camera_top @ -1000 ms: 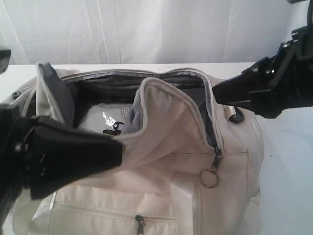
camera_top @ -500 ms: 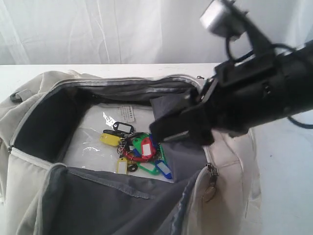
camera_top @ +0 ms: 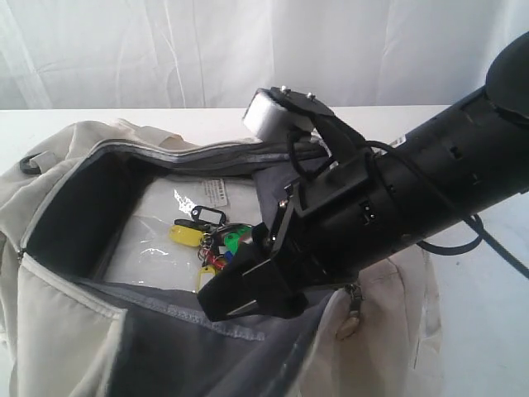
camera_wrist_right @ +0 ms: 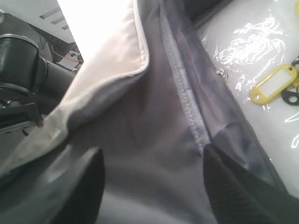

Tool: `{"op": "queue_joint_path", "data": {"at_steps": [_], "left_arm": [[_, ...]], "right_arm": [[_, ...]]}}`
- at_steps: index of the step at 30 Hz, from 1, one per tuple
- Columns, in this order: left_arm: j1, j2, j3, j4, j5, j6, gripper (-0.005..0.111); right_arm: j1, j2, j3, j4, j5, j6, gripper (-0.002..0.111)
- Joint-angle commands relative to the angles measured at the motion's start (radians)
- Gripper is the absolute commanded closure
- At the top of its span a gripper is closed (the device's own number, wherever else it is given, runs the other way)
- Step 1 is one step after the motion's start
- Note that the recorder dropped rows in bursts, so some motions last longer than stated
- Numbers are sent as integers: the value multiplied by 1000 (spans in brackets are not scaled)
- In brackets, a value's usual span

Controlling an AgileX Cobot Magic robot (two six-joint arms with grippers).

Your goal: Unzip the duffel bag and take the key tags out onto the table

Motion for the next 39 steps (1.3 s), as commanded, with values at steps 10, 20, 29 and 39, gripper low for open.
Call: {"op": "queue_joint_path", "data": {"at_steps": [10,20,29,39], "left_arm": [[-1,-8,-47,-30,-27,83,39],[-1,-9,-258,-21,-318,97,40],[-1,-90,-385,221,-671,63,90],[-1,-302,-387,276,-969,58,107]], "right_arm": [[2,3,7,11,-3,-14,51],[2,8,7,-21,-6,-14,58],[63,8,7,-119,-12,-29,58],[107,10,7,-173,-195,-38,72]]}}
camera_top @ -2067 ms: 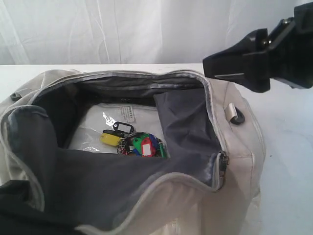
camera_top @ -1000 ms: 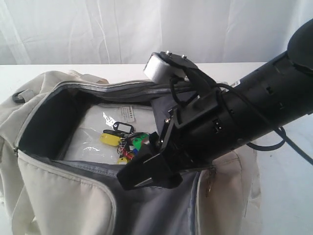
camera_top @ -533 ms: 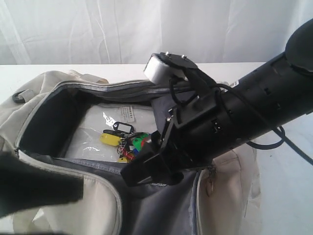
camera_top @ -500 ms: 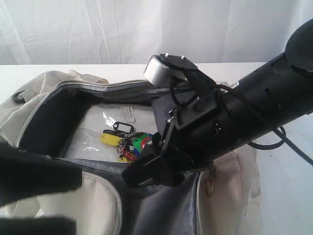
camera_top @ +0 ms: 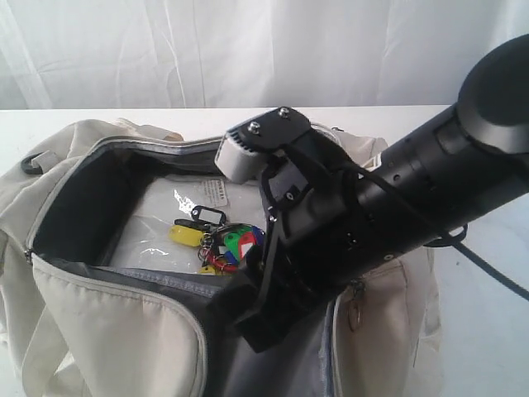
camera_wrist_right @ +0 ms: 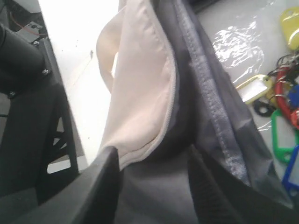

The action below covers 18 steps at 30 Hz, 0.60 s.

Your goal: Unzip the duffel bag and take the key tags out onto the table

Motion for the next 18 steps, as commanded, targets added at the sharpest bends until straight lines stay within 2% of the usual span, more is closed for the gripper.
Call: {"op": "queue_joint_path", "data": {"at_steps": [1,9,18], "left_arm": [[-1,-112,-8,-15,-119,-8,107],[-1,-258,27,-15,-147,28,107],[-1,-355,164,-22,-304,77,107]], "right_arm": [[17,8,7,-20,-68,-12,73],[49,98,7,-122,-71,-9,82],[89,199,7,-118,-102,-9,85]]}}
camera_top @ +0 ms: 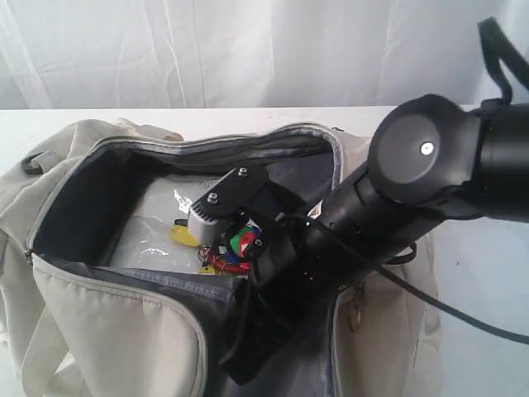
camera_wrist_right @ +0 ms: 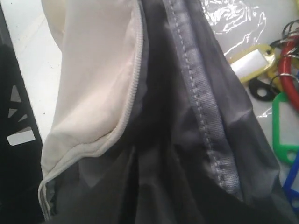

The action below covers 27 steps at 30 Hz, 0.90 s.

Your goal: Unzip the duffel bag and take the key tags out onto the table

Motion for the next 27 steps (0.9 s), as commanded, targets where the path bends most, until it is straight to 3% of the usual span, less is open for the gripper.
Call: {"op": "queue_joint_path", "data": {"at_steps": [1,14,19,25,27], "left_arm": [[-1,-31,72,-29,-111,14,107],[-1,-31,188,-122,-304,21,107],[-1,-31,188,-254,-378,156,107],[-1,-31,188,-546,-529,360,107],[-1,-31,188,-560,-551,423,107]], "right_arm": [[37,35,7,-7,-30,-11,85],[215,135,-16,68,-275,-13,85],[325,151,-57,95,-333,-15,85],[450,178,-97,102,-430,-15,85],[473,188,-99,102,-439,-15,85]]}}
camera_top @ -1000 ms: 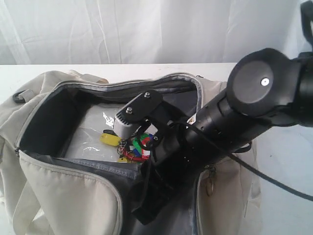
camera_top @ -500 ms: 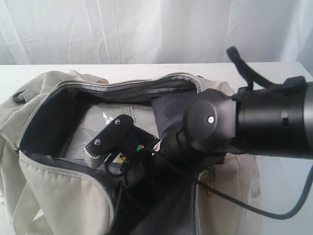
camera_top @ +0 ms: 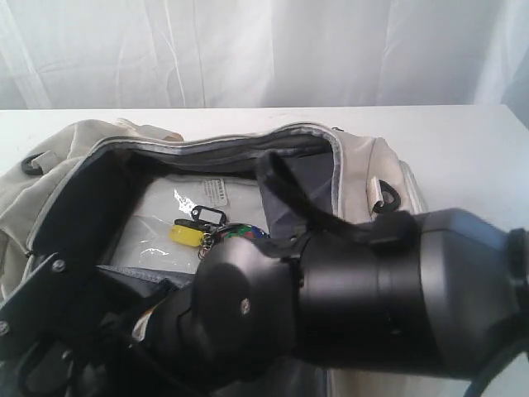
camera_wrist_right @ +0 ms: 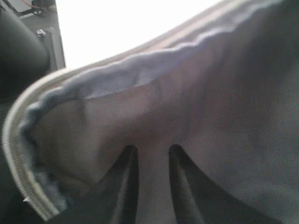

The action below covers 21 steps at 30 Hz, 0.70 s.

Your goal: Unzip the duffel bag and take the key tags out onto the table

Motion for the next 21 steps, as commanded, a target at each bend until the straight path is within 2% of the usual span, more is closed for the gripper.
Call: {"op": "queue_joint_path", "data": {"at_steps": [1,5,9,12,16,18,20,21], "left_arm": [[-1,-8,6,-124,-75,154,107],[-1,-8,6,-124,-62,209,107],[-1,-8,6,-124,-76,221,107],[-1,-8,6,-124,-100,221,107],[-1,-8,6,-124,-101,221,107],[-1,-8,6,-124,-99,221,107],[-1,-8,6,-124,-99,221,107],[-1,-8,6,-124,-94,221,107]], "right_arm": [[62,20,-16,5,-39,-13,85],[69,10,-16,1,-121,-37,85],[69,-32,-16,0,-347,-37,85],[71,-51,-30,0,-370,-41,85],[55,-65,-32,-2,-471,-163,85],[25,-65,-32,8,-622,-169,84],[-38,-64,-32,23,-636,-167,80],[-83,-64,-32,121,-619,-167,76]]}}
